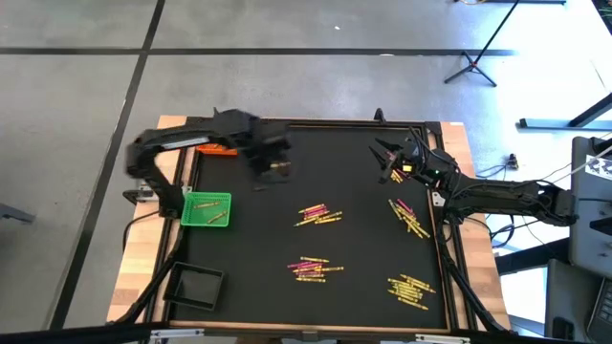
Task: Sort crayons
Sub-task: Put the yellow crayon into the green bin
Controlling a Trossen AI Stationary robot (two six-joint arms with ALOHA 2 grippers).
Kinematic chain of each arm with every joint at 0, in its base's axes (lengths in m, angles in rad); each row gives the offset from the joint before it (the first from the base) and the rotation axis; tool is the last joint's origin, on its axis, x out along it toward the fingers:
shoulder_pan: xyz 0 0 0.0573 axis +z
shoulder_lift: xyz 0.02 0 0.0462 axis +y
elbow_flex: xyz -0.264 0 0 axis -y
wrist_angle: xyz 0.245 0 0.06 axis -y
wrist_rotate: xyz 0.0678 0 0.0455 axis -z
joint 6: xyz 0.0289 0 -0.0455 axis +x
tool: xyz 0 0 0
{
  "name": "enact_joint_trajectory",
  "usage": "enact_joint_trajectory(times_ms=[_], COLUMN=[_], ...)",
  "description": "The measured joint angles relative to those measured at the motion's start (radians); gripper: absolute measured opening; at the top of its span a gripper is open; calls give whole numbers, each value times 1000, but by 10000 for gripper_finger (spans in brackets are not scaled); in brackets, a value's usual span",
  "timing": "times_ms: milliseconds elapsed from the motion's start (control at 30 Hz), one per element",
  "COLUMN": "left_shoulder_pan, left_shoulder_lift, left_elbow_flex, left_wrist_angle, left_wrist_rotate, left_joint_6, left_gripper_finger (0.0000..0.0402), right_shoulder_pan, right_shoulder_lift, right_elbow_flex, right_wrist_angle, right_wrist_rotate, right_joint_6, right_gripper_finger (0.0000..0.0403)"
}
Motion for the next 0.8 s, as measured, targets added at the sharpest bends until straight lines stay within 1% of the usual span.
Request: enact_joint_trajectory(times_ms=[67,133,267,400,500,600,800], left_shoulder_pan=[-38,-71,-127,-168,-187,-203,-210], left_shoulder_lift=[-85,-166,-309,-427,-487,-524,-545], left_elbow_flex=[-74,-149,-284,-388,-449,-499,-582], left_wrist_angle=[1,8,18,18,18,18,14], left_wrist_rotate=[-54,-88,-118,-143,-144,-142,-136], left_joint_6=[-66,-136,-267,-392,-477,-529,-583], left_gripper_finger=[5,5,6,6,6,6,6], right_shoulder_pan=[0,0,0,0,0,0,0], right_shoulder_lift=[0,0,0,0,0,0,0], right_elbow_flex=[0,0,0,0,0,0,0], right_wrist_angle=[12,30,25,24,23,22,9], right_wrist_rotate=[0,0,0,0,0,0,-1], right_joint_6=[0,0,0,0,0,1,24], right_gripper_finger=[154,154,154,154,154,154,154])
